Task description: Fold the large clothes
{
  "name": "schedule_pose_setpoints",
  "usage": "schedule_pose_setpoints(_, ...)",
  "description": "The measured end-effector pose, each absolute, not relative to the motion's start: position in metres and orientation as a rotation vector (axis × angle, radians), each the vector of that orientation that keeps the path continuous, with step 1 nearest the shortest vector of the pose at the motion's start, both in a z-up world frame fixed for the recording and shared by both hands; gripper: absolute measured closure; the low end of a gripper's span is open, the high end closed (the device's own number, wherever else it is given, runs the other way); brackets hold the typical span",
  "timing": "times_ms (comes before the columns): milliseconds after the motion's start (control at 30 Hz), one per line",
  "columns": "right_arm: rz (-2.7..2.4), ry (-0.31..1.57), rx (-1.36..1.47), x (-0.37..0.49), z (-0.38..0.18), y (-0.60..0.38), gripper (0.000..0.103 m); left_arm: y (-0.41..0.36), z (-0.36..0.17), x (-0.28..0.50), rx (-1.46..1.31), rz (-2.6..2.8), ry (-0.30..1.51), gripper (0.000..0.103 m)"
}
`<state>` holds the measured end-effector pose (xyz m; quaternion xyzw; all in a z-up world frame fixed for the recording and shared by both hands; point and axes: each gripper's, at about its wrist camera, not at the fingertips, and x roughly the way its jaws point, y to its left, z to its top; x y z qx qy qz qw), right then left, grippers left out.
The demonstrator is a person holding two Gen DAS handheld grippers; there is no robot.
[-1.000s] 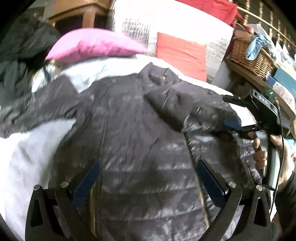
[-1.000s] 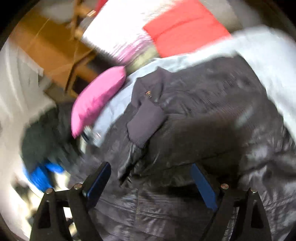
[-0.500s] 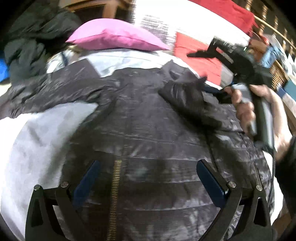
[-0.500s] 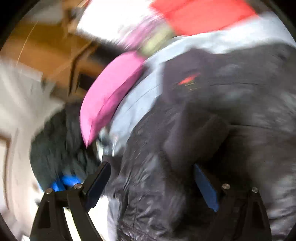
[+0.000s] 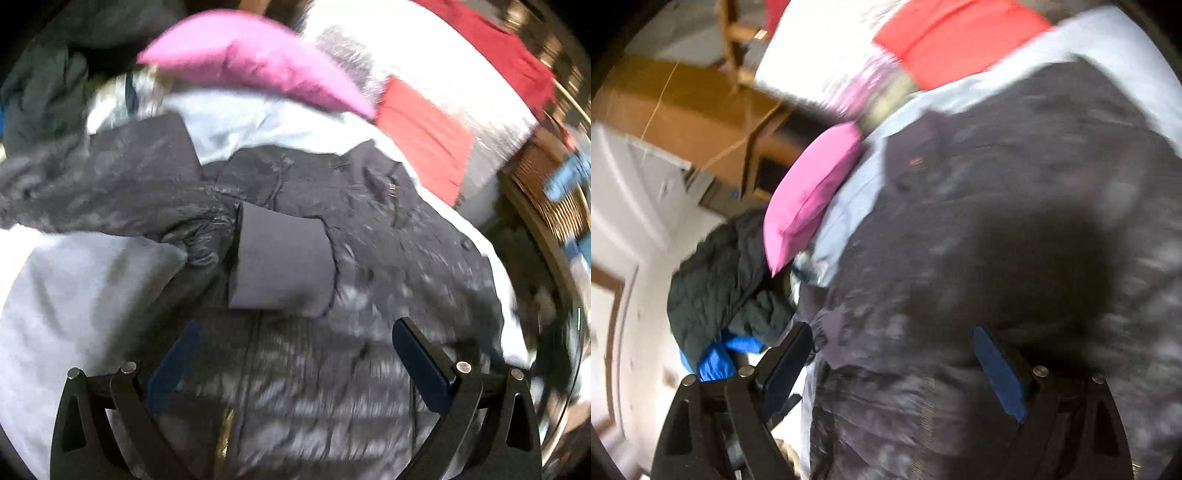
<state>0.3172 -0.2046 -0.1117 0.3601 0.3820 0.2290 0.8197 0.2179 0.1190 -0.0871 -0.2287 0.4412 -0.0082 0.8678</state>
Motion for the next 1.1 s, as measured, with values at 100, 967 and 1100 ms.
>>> schedule_pose_setpoints(100, 0.443, 0.811, 0.801, 0.303, -0.123, -0.233, 0.012, 0.125, -0.106, 0.241, -0.666, -0.016, 1.022, 0.001)
schedule_pose_setpoints(967, 0.182, 0.74, 0.84, 0.347, -0.102, -0.358, 0.012, 0.103, -0.111, 0.263, -0.322, 0.167, 0.943, 0.092)
schedule_pose_setpoints(1100, 0.165, 0.832, 0.753, 0.397, -0.102, -0.361, 0.012, 0.105, -0.121, 0.259, -0.303, 0.161, 0.948, 0.092)
